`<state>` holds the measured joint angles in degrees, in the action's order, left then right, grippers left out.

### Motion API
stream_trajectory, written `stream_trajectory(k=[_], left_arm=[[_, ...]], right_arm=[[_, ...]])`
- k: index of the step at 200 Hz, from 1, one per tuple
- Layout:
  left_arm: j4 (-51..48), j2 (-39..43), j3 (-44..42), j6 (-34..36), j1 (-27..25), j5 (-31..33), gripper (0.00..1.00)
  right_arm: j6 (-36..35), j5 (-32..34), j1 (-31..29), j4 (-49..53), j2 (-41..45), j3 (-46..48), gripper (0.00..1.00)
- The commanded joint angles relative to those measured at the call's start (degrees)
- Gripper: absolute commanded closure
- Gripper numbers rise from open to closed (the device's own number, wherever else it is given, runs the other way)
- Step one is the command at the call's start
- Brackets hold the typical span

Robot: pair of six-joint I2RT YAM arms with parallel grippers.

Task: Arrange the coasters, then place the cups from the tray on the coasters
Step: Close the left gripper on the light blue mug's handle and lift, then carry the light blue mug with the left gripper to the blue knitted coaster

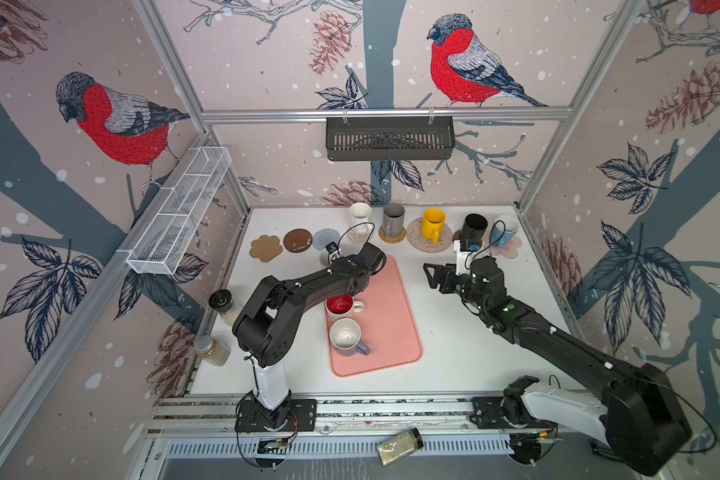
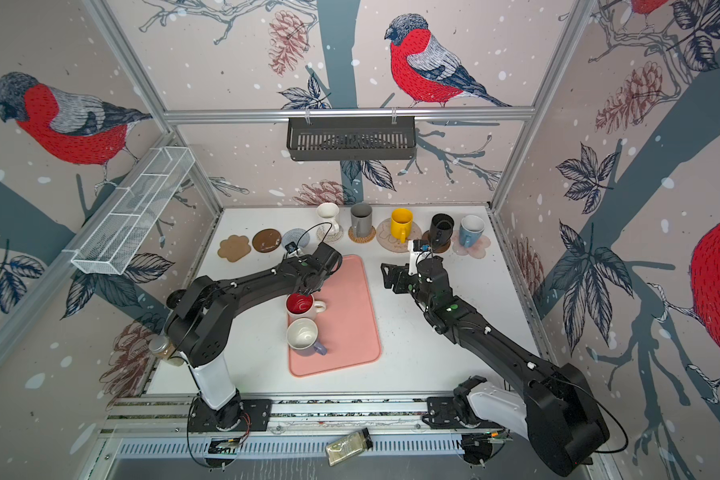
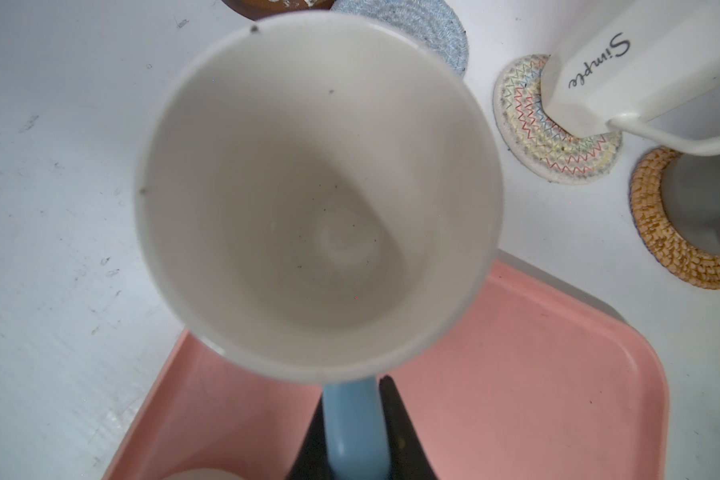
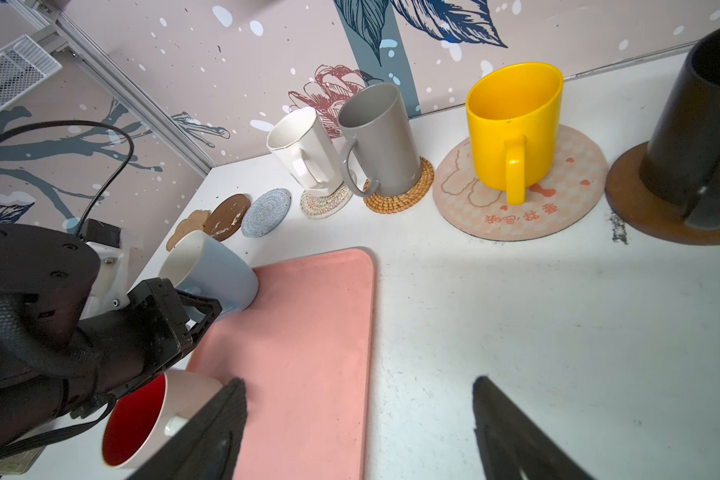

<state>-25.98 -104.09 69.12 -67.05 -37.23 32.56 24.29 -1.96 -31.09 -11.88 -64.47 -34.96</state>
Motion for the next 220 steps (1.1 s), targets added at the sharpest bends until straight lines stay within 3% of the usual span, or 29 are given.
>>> stream_trajectory(k=[1,76,174,220], left_arm=[[1.4,0.9,-0.6,1.8,0.0,-1.2,0.91],[5.0,4.7,-3.7,8.9,-0.3,-1.4,1.00],[2.4,12.8,-2.3,19.0,-0.3,-0.7,1.00],[3.8,18.4,-1.6,27.5,5.3,-9.6,1.00]], right_arm=[[-0.2,0.9,-0.1,-1.4,0.0,0.0,0.15],[-0.3,0.9,-0.2,-1.4,-0.6,-0.1,0.15],[-0.3,1.1,-0.2,-1.4,-1.1,-0.2,0.15],[-0.4,1.1,-0.2,-1.2,-0.6,-0.1,0.15]])
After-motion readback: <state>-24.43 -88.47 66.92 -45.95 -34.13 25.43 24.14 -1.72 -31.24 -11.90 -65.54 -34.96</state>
